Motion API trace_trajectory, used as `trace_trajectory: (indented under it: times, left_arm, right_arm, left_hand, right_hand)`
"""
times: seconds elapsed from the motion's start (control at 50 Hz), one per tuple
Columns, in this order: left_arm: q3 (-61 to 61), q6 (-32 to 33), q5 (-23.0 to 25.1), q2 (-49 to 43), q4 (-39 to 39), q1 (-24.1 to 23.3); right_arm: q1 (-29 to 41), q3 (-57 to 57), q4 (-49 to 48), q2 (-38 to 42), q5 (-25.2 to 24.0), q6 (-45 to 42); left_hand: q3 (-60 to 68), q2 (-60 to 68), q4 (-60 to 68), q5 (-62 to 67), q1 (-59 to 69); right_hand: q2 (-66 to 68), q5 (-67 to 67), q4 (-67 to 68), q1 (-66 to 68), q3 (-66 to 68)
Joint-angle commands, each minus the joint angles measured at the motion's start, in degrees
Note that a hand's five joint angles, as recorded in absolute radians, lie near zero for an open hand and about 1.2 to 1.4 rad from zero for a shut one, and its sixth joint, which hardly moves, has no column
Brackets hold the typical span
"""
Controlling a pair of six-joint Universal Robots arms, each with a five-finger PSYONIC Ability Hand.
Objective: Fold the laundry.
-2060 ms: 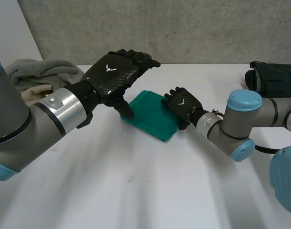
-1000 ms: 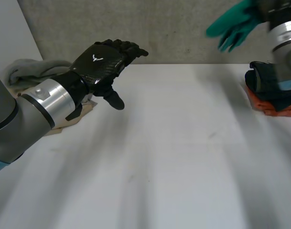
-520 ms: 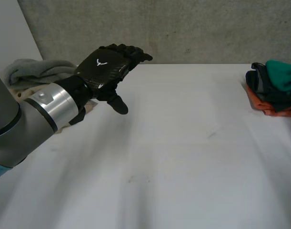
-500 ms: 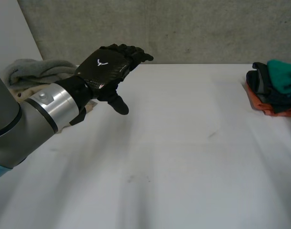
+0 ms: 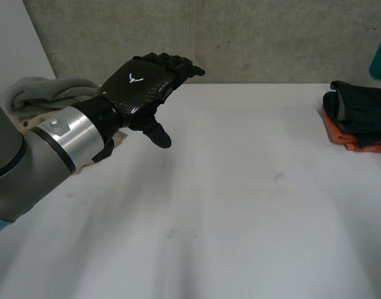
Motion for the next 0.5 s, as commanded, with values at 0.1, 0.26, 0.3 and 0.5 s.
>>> trace_trajectory:
  times: [0.1,0.26,0.3,0.5]
  left_arm:
    - [-0.13,0.00,0.00,-0.09,-0.08,0.00]
    - [-0.13,0.00,0.09,-0.27,-0.08,0.00]
    - [-0.13,0.00,0.09,-0.27,-0.08,0.00]
    - [-0.22,0.00,0.09,-0.35,-0.08,0.00]
  right_arm:
    - [1.12,2.18,-1.49,5.65,1.12,6.31]
    - [-0.02,18.53,-10.90,5.56,-0.46,5.17]
    - [-0.46,19.16,-10.90,5.21,-0.55,4.90]
    - [-0.64,19.61,-9.94,1.78,-0.99,4.72]
  left_hand:
    - [-0.46,-0.12,-0.07,-1.18,0.71]
    - [-0.46,-0.12,-0.07,-1.18,0.70]
    - [-0.46,-0.12,-0.07,-1.18,0.70]
    - [-0.62,-0.29,-0.24,-1.35,0.54]
  right_hand:
    - [12.89,13.21,11.86,25.02,11.40]
    - [12.89,13.21,11.86,25.02,11.40]
    - [12.89,13.21,11.86,25.02,11.40]
    - [12.89,13.21,11.86,25.02,11.40]
